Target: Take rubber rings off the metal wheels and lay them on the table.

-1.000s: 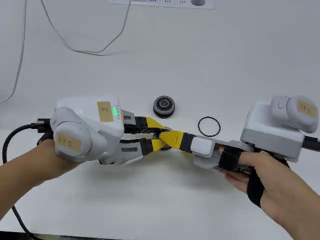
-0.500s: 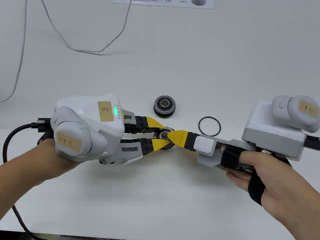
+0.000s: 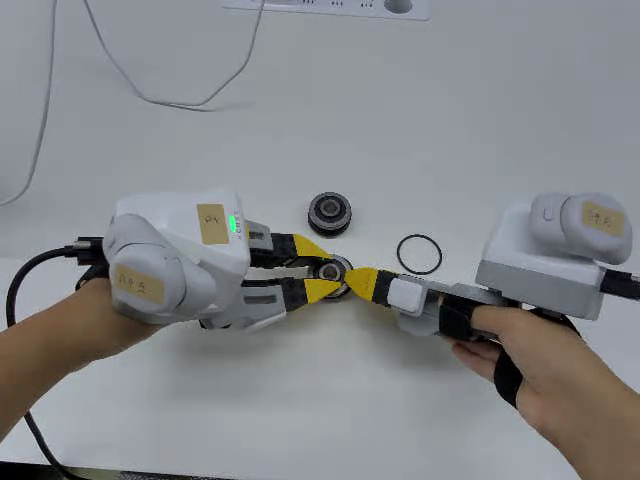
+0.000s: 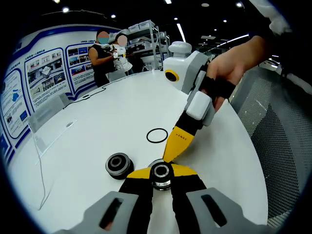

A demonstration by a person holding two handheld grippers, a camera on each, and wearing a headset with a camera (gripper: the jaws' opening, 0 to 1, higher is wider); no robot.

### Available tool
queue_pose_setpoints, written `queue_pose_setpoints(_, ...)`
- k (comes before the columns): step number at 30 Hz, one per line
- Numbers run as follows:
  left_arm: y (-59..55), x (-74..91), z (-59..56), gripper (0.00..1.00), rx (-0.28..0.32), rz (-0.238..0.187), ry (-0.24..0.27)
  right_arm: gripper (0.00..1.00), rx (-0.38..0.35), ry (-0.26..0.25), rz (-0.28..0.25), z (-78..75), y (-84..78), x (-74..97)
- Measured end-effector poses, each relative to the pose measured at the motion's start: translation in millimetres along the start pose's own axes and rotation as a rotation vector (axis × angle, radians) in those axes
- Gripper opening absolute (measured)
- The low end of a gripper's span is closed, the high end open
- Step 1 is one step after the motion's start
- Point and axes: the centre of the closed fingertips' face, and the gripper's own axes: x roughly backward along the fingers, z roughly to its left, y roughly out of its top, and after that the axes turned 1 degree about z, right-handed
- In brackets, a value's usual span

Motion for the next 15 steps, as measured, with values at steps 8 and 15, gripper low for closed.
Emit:
queue_pose_setpoints(8,-0.5,-0.3,0.2,0.14,0.000,0.001,0.001,0.06,0.011,-0.022,0.002,0.9,0.1,0.7)
queue_pose_setpoints(15,-0.8,-0.5,0.1,0.14,-0.002,0.004,0.002,0.06,0.035,-0.033,-0.002,-1.3,1.8,0.9)
